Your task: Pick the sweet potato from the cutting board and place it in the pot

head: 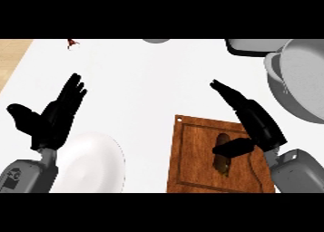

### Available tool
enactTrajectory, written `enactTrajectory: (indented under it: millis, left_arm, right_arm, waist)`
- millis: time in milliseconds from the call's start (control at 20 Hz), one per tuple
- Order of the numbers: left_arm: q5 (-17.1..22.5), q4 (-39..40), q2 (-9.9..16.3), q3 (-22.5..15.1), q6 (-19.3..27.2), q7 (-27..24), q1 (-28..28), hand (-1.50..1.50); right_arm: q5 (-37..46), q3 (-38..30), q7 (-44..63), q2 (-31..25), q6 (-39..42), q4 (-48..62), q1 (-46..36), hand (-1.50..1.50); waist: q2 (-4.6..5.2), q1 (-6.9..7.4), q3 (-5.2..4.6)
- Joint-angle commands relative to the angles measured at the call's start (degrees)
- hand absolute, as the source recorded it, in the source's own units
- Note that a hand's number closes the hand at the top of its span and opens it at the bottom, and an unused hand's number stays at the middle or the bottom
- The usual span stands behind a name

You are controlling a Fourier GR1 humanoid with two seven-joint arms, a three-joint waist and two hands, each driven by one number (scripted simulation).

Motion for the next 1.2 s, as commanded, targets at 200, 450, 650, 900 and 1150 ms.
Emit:
enactTrajectory:
  millis: [200, 450, 650, 900, 1150]
  left_arm:
    - [-1.73, -2.99, -0.26, -0.52, 3.28, 5.7, -0.86, 0.0]
    - [-1.37, -3.65, -1.65, -1.25, 2.5, 4.8, 1.06, 0.0]
    - [-3.68, -5.8, -3.75, -4.42, 3.87, 4.5, 2.69, 0.0]
    - [-1.51, -4.81, -1.69, -0.4, 2.23, 5.72, 0.63, 0.0]
    - [-3.37, -5.57, -2.56, -2.07, 2.93, 5.46, 1.87, 0.0]
  right_arm:
    - [12.1, 6.42, 21.05, -8.94, 11.4, -19.22, -2.71, -1.5]
    - [6.48, 7.2, 36.73, -9.03, 28.87, -25.09, -11.01, -1.5]
    - [-0.34, 8.0, 49.05, -3.73, 38.73, -21.95, -16.67, -1.5]
    - [-4.07, 10.2, 61.03, 2.72, 41.5, -17.18, -19.99, -1.5]
    - [-3.8, 12.82, 65.04, 7.82, 39.72, -9.01, -22.93, -1.5]
  waist:
    - [-0.23, -1.62, -0.06]
    - [0.16, -0.47, -0.11]
    - [0.32, 0.28, -0.07]
    - [0.38, 0.02, -0.11]
    - [0.41, 0.18, -0.05]
